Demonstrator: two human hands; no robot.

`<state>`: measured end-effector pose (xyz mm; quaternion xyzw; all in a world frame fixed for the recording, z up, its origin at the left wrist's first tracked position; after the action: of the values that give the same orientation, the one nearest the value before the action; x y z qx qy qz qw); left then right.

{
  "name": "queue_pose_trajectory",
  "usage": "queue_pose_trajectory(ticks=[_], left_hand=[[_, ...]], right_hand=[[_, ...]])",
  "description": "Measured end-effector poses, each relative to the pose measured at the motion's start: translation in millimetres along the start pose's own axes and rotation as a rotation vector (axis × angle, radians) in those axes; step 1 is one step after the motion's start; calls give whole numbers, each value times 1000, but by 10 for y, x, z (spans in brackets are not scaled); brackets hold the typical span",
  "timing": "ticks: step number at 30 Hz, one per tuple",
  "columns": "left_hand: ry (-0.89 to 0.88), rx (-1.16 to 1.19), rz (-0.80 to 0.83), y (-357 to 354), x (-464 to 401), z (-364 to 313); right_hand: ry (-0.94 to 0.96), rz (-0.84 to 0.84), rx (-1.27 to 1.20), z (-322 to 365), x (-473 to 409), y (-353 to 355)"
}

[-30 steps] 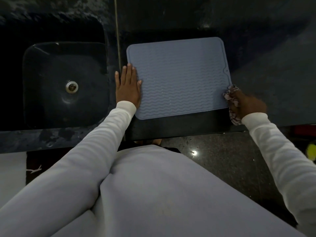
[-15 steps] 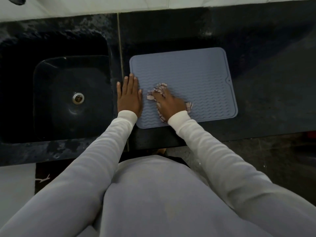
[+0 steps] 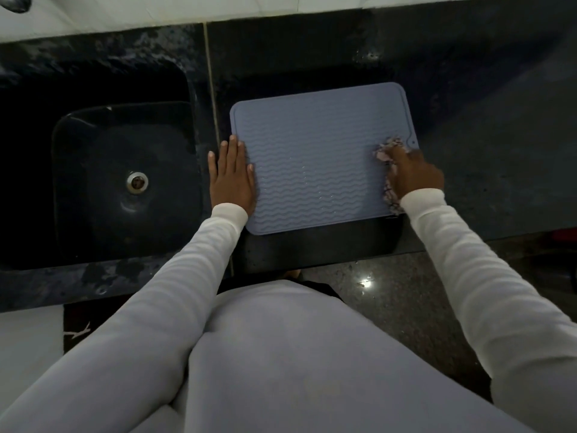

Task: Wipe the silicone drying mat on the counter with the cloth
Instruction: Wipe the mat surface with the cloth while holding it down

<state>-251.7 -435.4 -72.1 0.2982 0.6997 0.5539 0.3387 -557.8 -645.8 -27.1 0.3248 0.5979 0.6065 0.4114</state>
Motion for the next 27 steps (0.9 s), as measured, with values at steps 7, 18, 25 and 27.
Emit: queue_pose_trajectory(ticks=[7,18,25,27], left_hand=[[8,21,-12,7,12,-28],[24,58,-32,-22,-9,-39],[23,71,-57,-20,20,-7],[29,73,-63,-6,15,-11]], right_hand=[[-186,-29,1,-245,-116,126],[269,43,-246,2511,227,-190],[241,-94,-158,1623,-78,-144],[214,-104,-160,1236,-196,-101]])
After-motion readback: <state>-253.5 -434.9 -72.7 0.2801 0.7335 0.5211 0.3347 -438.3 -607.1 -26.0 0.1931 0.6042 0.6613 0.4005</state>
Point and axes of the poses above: each hand's wrist, its own x-axis away from the middle knuckle, its own y-axis out of the back of the hand, z = x × y, the point moved 7 cm from there along -x, towards the middle knuckle, and after that the axes turned 14 degrees about -z, right-handed, at the moved point
